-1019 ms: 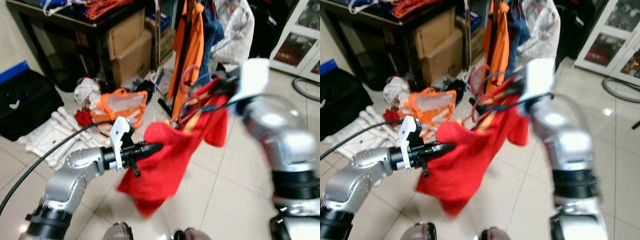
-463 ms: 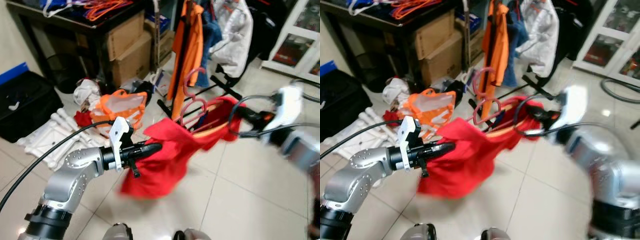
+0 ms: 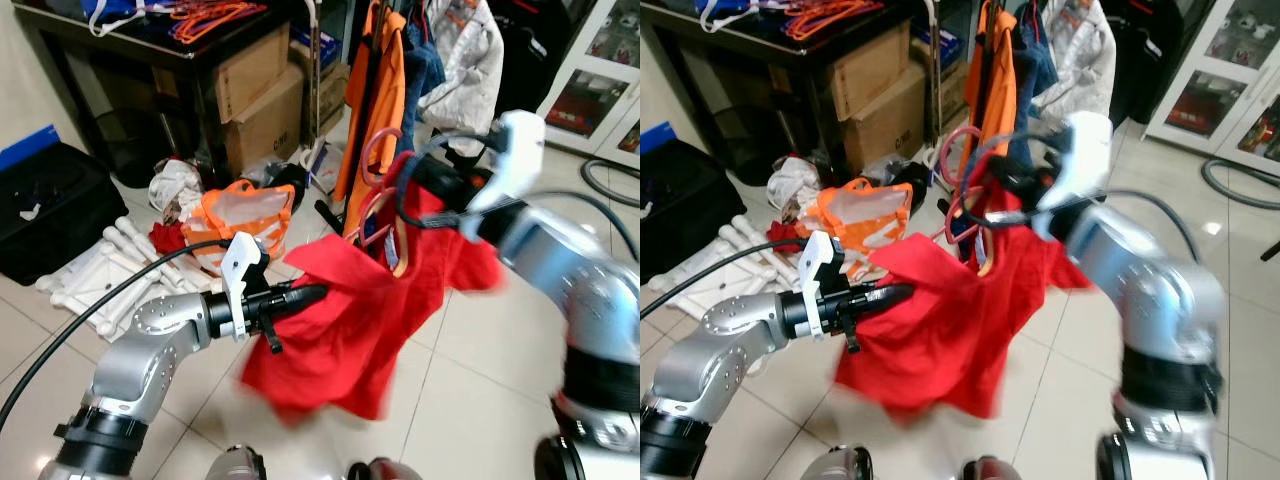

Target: Hang hanger

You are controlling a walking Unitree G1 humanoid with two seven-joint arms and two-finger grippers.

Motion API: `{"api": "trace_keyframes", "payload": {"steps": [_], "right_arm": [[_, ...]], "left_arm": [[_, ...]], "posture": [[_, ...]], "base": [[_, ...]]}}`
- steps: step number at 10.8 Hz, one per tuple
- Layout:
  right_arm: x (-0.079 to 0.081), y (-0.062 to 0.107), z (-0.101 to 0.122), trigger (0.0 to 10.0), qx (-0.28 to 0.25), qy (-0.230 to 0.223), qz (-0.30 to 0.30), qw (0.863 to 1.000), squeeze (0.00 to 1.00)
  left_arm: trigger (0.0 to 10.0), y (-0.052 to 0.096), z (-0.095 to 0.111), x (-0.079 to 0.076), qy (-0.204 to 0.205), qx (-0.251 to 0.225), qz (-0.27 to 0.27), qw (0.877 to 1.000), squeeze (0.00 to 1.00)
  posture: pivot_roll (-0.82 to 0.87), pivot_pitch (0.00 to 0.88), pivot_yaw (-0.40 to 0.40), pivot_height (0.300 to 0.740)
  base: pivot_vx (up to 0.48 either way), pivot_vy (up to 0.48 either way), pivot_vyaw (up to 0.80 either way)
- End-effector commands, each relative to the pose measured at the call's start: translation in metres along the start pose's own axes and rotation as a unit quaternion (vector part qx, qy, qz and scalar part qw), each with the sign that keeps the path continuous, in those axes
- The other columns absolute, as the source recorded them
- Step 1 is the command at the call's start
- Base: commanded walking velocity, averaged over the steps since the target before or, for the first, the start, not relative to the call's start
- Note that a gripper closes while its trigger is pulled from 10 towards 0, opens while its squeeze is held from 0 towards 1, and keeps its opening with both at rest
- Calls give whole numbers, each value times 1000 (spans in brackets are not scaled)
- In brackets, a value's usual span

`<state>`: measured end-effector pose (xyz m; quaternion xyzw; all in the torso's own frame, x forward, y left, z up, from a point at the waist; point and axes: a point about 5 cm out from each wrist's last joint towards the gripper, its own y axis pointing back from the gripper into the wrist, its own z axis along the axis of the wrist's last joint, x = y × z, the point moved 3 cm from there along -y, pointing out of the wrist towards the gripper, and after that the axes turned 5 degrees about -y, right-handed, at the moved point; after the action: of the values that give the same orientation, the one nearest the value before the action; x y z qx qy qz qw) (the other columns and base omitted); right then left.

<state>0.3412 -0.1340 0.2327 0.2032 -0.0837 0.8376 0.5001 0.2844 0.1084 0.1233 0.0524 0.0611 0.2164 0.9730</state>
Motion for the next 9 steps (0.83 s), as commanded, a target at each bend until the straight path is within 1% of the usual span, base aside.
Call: {"api": "trace_keyframes", "payload": {"steps": [1, 3, 4, 5, 6, 7, 8, 9], "right_arm": [[-7, 0, 2, 10000, -3, 5, -20, 1000, 1000], [-15, 0, -11, 10000, 30, 17, -32, 999, 1000], [-16, 0, -12, 10000, 34, 19, -33, 999, 1000], [-25, 1, -13, 10000, 45, 31, -44, 998, 1000], [-34, 3, -6, 10000, 35, 46, -65, 996, 1000], [-45, 6, 6, 10000, 8, 69, -99, 993, 1000], [-53, 9, 21, 10000, -34, 100, -127, 986, 1000], [-61, 18, 29, 10000, -53, 144, -131, 979, 0]], "left_arm": [[10000, -3, 5, -2, -13, -7, -8, 1000, 0], [10000, 0, 5, -2, -13, -6, -7, 1000, 0], [10000, 0, 5, -2, -13, -5, -7, 1000, 0], [10000, 1, 5, -2, -14, -3, -7, 1000, 0], [10000, 2, 5, -1, -15, -1, -7, 1000, 0], [10000, 2, 4, -2, -17, 1, -9, 1000, 0], [10000, 1, 5, -2, -18, 2, -10, 1000, 0], [10000, 2, 5, -2, -18, 2, -10, 1000, 0]], "posture": [[-145, 74, -49, 740], [-138, 79, -47, 740], [-138, 80, -47, 740], [-137, 81, -44, 740], [-137, 84, -42, 740], [-137, 85, -39, 740], [-135, 87, -38, 740], [-135, 88, -36, 740]], "base": [[0, 0, 0], [0, 0, 0], [0, 0, 0], [0, 0, 0], [0, 0, 0], [0, 0, 0], [0, 0, 0], [0, 0, 0]]}}
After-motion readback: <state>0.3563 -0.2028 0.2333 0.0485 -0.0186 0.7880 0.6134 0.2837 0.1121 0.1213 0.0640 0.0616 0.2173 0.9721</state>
